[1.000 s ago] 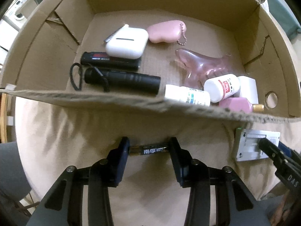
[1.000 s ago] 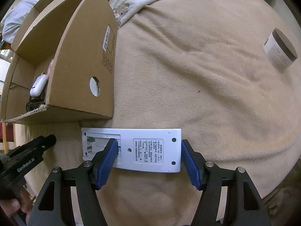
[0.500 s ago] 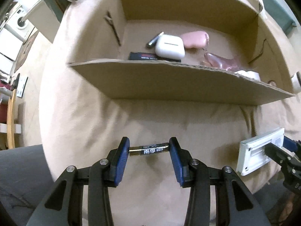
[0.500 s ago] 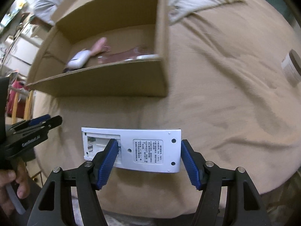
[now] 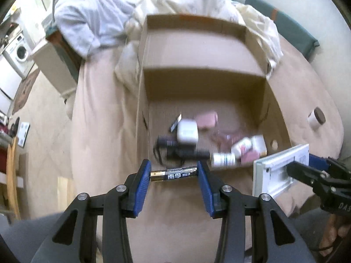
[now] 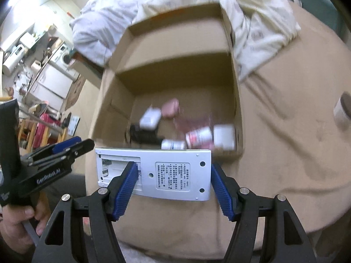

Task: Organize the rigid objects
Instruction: 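Lower the power strip and battery into the box and open both grippers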

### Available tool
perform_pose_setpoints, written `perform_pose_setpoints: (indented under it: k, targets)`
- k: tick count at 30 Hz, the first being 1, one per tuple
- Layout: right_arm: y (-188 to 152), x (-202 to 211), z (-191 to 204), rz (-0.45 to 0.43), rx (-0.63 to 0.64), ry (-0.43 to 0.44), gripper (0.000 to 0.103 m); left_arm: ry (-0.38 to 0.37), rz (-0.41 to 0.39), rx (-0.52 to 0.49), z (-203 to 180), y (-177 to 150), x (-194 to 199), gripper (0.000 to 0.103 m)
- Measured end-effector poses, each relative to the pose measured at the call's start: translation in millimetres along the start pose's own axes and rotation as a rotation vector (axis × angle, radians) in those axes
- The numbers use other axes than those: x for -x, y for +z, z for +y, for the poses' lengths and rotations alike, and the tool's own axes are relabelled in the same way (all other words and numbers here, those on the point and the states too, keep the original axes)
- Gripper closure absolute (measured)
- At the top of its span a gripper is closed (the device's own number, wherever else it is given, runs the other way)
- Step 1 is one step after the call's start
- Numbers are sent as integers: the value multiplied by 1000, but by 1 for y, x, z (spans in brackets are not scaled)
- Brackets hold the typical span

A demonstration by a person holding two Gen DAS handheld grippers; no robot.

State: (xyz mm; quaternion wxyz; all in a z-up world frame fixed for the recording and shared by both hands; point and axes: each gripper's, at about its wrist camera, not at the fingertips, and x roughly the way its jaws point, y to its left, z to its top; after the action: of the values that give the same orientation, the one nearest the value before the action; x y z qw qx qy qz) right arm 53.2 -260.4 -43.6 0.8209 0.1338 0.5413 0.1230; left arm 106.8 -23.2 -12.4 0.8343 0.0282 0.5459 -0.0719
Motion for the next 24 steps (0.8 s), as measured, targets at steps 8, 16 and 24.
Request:
perform_pose_setpoints:
  k: [8,16,24]
  targets:
    - [60,-30,-7,-10,5,-85,32,-5,30,-78,-30,38,-45,63]
    - [63,-64,-25,12,-21,-140,32,4,25,-156,-48,36,-85,63]
    - [62,-84,-15,41,41,-183,32,42,16,-205,-57,31,-100,63]
